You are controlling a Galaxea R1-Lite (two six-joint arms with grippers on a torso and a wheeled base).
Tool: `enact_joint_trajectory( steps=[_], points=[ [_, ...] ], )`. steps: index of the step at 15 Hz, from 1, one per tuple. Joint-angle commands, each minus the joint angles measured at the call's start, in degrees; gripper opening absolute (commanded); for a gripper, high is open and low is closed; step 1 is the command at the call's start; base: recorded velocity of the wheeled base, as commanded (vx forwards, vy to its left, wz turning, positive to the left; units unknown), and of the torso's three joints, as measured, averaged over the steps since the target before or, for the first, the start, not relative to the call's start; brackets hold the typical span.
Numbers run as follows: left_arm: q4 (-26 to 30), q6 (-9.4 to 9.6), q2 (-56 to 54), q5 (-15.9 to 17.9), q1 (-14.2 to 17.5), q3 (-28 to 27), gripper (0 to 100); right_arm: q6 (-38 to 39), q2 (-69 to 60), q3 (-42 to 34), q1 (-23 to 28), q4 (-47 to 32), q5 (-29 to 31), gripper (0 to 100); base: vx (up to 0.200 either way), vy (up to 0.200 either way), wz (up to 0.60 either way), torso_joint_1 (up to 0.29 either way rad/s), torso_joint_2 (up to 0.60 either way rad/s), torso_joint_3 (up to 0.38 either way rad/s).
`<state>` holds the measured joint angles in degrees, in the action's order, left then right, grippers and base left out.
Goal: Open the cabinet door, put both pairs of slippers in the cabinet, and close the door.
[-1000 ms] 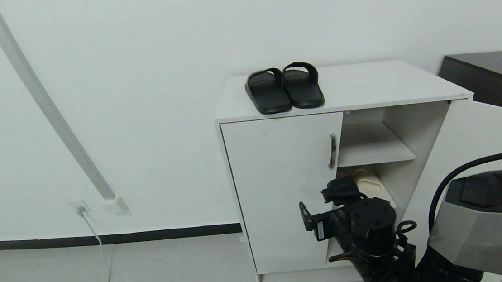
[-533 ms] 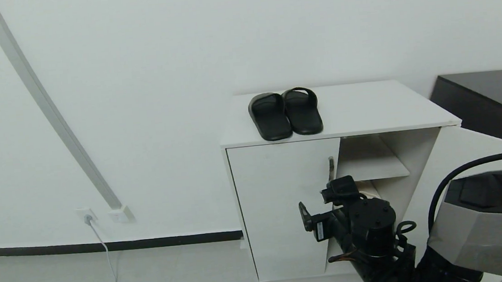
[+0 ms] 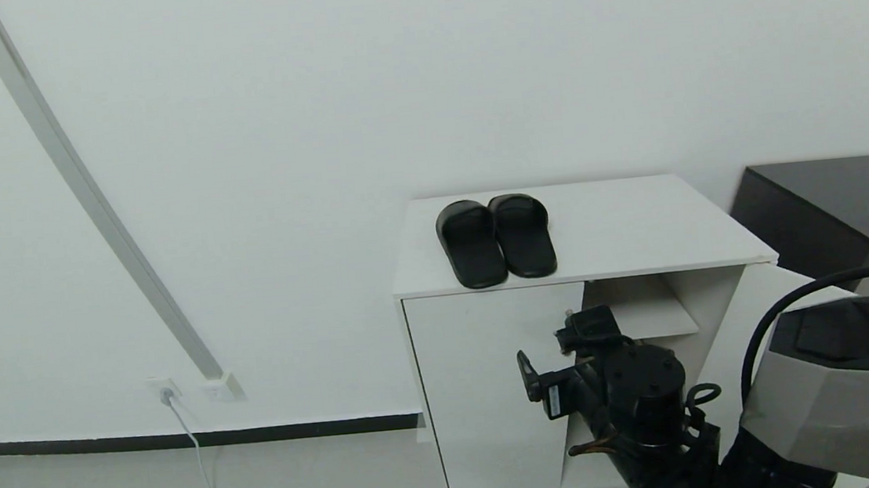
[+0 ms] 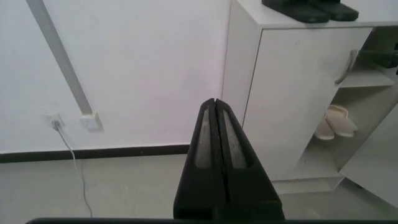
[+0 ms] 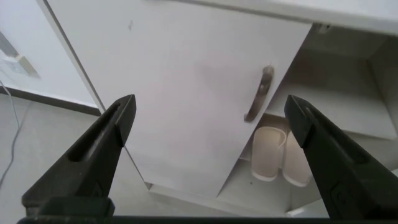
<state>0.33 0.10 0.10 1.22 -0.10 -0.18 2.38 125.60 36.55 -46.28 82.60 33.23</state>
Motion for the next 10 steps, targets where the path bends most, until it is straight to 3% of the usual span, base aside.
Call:
enact_joint_trajectory(
  steps=[1, 7, 10],
  points=[
    [0.0, -0.01, 0.0, 0.0, 0.0, 0.0, 0, 0.0, 0.1, -0.1, 0.0, 0.0, 0.0, 100, 0.000, 0.000, 0.00, 0.256, -0.58, -0.325],
    [0.0, -0.01, 0.0, 0.0, 0.0, 0.0, 0, 0.0, 0.1, -0.4, -0.1, 0.1, -0.6, 100, 0.000, 0.000, 0.00, 0.192, -0.41, -0.224],
    [0.0, -0.10, 0.0, -0.1, -0.1, 0.0, 0, -0.3, 1.1, -1.0, 0.0, 2.2, -2.6, 100, 0.000, 0.000, 0.00, 0.042, -0.09, -0.046]
  ],
)
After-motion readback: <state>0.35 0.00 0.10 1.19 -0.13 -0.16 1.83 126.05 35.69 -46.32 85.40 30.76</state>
